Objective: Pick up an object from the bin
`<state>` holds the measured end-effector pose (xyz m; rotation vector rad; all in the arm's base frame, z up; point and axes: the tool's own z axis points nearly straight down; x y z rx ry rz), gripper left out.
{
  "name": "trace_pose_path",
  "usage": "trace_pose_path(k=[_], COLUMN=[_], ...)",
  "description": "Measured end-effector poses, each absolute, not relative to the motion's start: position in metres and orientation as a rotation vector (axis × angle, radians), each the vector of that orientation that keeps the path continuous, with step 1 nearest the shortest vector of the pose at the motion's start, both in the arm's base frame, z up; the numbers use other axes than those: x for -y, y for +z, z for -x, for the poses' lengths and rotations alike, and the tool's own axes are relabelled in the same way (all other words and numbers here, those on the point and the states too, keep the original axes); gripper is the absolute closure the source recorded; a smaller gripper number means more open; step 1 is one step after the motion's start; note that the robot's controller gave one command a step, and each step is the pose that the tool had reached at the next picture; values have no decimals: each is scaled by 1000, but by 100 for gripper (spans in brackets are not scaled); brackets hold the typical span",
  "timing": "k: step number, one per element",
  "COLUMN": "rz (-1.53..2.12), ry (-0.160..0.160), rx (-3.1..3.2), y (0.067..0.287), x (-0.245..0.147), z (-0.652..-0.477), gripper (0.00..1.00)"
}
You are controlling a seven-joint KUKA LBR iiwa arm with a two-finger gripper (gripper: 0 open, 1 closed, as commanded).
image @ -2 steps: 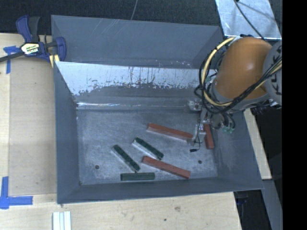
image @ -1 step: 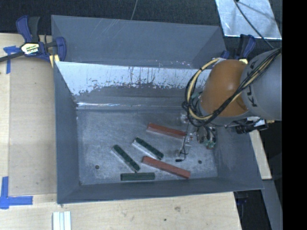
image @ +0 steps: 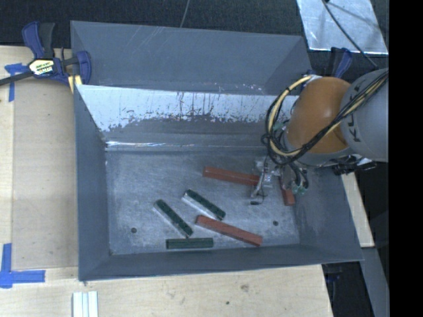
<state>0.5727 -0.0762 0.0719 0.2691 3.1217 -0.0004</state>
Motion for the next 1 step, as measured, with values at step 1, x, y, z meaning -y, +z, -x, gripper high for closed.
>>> trace_pose_path(k=[1], rz=[-268], ry=[-1], rx=[-3122], y=[72], x=[76], z=[-573], gripper=[100])
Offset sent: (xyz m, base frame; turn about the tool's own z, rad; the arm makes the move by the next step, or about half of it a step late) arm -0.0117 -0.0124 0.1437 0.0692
